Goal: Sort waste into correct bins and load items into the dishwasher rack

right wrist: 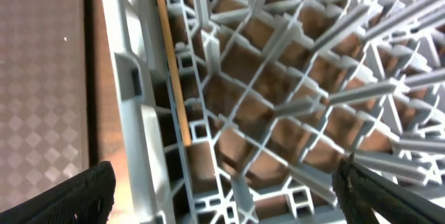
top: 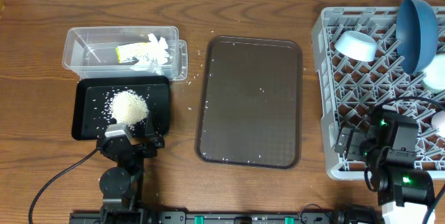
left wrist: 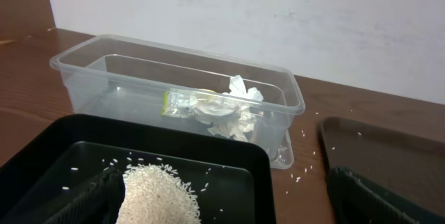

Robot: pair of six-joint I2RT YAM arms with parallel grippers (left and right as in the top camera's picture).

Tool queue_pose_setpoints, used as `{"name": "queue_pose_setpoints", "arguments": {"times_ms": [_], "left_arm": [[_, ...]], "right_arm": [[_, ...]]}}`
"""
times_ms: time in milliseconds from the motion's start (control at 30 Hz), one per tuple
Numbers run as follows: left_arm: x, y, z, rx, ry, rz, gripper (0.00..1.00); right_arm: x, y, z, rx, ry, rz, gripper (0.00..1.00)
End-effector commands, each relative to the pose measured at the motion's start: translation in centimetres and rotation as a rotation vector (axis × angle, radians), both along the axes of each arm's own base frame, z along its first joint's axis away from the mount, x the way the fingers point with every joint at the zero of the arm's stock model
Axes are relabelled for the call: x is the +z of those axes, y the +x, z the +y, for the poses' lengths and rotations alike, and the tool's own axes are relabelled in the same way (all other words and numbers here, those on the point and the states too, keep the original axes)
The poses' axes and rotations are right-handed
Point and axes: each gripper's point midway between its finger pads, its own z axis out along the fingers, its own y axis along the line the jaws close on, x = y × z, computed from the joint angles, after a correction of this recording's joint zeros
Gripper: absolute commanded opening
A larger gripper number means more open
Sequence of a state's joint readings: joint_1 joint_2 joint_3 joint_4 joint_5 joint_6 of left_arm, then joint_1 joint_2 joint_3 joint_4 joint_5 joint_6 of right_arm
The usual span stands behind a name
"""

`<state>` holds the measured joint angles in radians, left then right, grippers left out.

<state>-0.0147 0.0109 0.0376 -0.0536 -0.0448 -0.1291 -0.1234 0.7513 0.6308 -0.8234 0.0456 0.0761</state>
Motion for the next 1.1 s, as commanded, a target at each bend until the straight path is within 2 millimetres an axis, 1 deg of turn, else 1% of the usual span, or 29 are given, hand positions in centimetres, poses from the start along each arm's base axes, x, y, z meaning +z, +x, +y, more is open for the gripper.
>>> {"name": "queue_pose_setpoints", "arguments": {"times_ms": [0, 100, 300, 433, 567, 667, 867, 1067], "left_arm": [[-1.8, 0.0, 0.4, 0.018, 0.019, 0.04, 0.95], [-1.8, 0.0, 0.4, 0.018, 0.019, 0.04, 0.95], [-1.8, 0.0, 0.4, 0.018, 0.019, 0.04, 0.95], [-1.8, 0.0, 0.4, 0.018, 0.019, 0.04, 0.95], [-1.8, 0.0, 0.4, 0.018, 0.019, 0.04, 0.95], [-1.8, 0.0, 0.4, 0.018, 0.019, 0.04, 0.95], [-1.8, 0.0, 0.4, 0.018, 0.019, 0.04, 0.95], [-1.8, 0.0, 0.4, 0.018, 0.019, 0.04, 0.95]], "right_arm": [[1.2, 0.4, 0.0, -0.007, -0.008, -0.064, 0.99], [2.4, 0.5, 0.0, -0.008, -0.015, -0.128, 0.99], [5.1, -0.2, 0.0, -0.008, -0.029, -0.258, 0.99], [6.2, -0.8, 0.1, -0.008, -0.037, -0.327, 0.99], [6.2, -1.3, 0.2, -0.008, -0.043, -0.374, 0.99], [5.4, -1.8, 0.1, -0.012, -0.047, -0.403, 0.99], [5.2, -1.0, -0.1, -0.017, -0.061, -0.522, 0.99], [4.0, -1.0, -0.1, -0.017, -0.068, -0.582, 0.99]]}}
